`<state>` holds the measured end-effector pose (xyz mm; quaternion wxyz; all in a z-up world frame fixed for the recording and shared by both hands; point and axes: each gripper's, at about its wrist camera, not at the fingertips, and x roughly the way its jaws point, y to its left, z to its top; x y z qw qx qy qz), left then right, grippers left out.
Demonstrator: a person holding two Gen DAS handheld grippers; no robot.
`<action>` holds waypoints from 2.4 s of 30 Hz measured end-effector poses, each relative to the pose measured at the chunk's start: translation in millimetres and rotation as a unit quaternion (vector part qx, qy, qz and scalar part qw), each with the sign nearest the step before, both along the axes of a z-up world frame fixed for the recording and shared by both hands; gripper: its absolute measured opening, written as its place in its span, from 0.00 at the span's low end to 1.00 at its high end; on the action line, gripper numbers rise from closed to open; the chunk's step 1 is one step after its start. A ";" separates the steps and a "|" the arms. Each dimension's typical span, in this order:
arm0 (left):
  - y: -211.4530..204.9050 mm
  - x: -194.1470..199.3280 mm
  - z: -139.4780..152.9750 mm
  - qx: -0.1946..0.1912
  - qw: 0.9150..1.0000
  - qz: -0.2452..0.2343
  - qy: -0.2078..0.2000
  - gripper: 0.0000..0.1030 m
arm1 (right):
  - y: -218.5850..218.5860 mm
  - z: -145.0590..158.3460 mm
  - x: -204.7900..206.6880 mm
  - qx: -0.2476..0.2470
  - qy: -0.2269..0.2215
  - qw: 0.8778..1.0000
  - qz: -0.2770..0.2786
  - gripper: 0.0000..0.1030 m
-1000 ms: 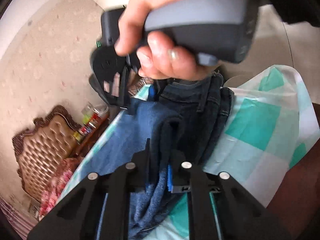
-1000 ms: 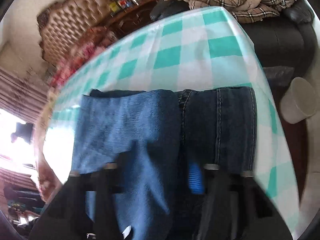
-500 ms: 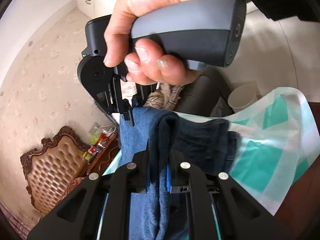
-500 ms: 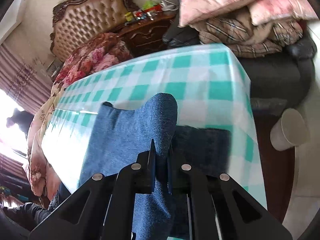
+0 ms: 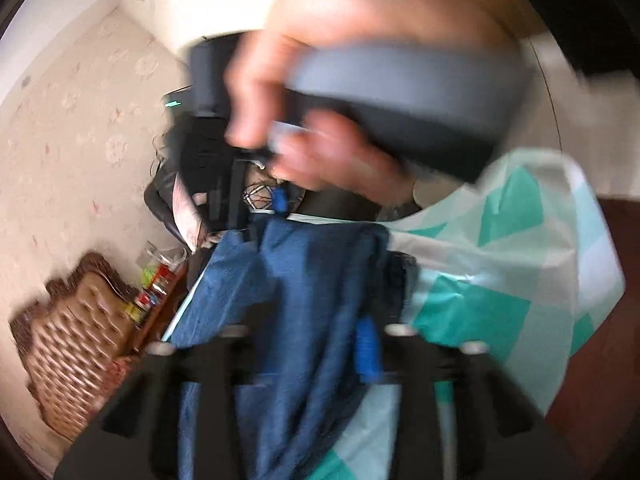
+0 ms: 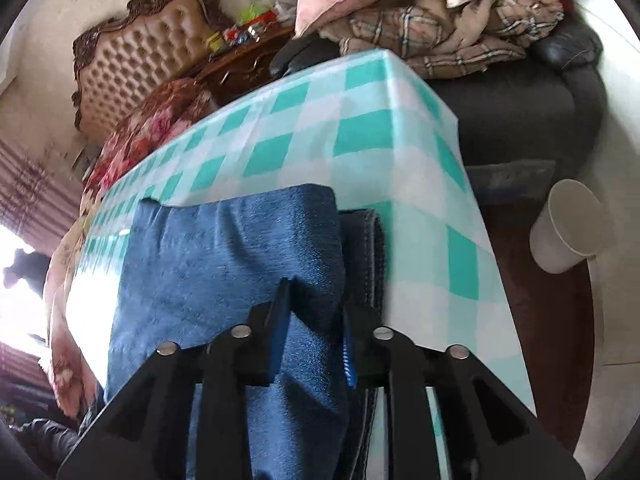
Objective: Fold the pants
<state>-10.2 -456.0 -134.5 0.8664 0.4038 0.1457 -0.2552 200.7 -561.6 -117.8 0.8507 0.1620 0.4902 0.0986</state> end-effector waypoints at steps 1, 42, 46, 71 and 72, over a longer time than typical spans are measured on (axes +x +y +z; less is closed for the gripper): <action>14.6 1.2 14.0 -0.029 0.999 -0.011 0.025 0.68 | 0.6 4.0 -4.6 -0.017 -0.011 1.000 -0.013 0.28; 155.1 155.7 14.8 -0.182 0.895 0.135 0.384 0.30 | 97.7 -18.1 -103.0 -0.241 -0.049 0.956 -0.160 0.33; 172.2 125.2 22.7 -0.172 0.918 0.131 0.333 0.34 | 98.9 -17.0 -104.2 -0.244 -0.045 0.956 -0.156 0.33; 273.6 163.1 51.2 -0.243 0.904 0.203 0.288 0.27 | 138.2 6.8 -89.3 -0.208 -0.044 0.965 -0.155 0.65; 262.7 173.3 51.5 -0.236 0.907 0.194 0.290 0.27 | 141.5 4.2 -90.7 -0.207 -0.038 0.965 -0.157 0.65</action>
